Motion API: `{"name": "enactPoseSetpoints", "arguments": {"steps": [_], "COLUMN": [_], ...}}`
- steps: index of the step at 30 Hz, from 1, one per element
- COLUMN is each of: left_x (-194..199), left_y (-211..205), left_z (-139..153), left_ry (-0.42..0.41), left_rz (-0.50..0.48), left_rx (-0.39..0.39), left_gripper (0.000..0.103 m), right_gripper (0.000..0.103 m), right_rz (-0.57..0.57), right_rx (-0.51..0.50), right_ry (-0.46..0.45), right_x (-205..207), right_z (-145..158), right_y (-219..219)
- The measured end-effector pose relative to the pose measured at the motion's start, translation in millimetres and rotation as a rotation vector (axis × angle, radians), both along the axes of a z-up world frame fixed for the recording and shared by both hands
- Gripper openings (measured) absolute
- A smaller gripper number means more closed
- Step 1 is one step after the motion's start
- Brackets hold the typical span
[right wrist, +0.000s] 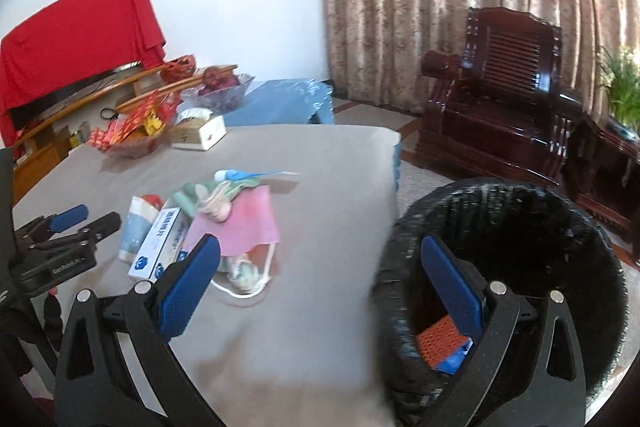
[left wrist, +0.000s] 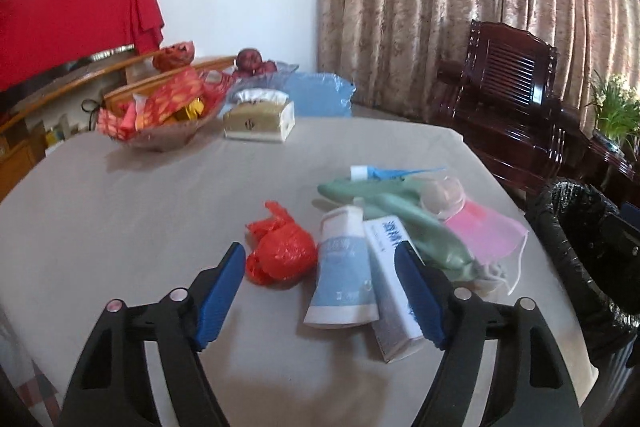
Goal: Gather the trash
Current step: 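Grasp the toothpaste tube with the left tool while the right tool grasps the glove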
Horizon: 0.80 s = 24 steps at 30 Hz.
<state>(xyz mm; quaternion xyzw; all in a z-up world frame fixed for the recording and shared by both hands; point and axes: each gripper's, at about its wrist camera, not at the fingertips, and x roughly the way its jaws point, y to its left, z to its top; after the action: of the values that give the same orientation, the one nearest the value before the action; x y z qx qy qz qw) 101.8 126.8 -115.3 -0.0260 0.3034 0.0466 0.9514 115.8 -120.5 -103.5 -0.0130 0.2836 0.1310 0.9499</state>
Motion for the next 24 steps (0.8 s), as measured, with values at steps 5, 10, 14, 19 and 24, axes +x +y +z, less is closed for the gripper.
{"name": "enactPoseSetpoints", "arguments": {"steps": [5,10,14,19,24], "left_x": [12,22,22,15,9], "left_y": [-2,1,3,7,17], "left_z": [-12,-24,-29,-18,6], "left_ry": [0.029,0.062,0.072,0.037,-0.029], "left_rz": [-0.022,-0.032,-0.055,-0.047,-0.021], "left_rx": [-0.026,-0.067,-0.098,-0.104,-0.098], "left_gripper": [0.063,0.049,0.033,0.031,0.031], "right_gripper": [0.098,0.098,0.098,0.097,0.095], "right_rz": [0.015,0.013,0.016,0.036,0.064], "right_rx": [-0.028,-0.051,-0.052,-0.024,0.013], "right_ry": [0.018,0.023,0.033,0.02,0.008], "right_x": [2,5,8,17,39], "right_z": [-3,-5,-8,-5,0], "right_y": [8,12,15,27,50]}}
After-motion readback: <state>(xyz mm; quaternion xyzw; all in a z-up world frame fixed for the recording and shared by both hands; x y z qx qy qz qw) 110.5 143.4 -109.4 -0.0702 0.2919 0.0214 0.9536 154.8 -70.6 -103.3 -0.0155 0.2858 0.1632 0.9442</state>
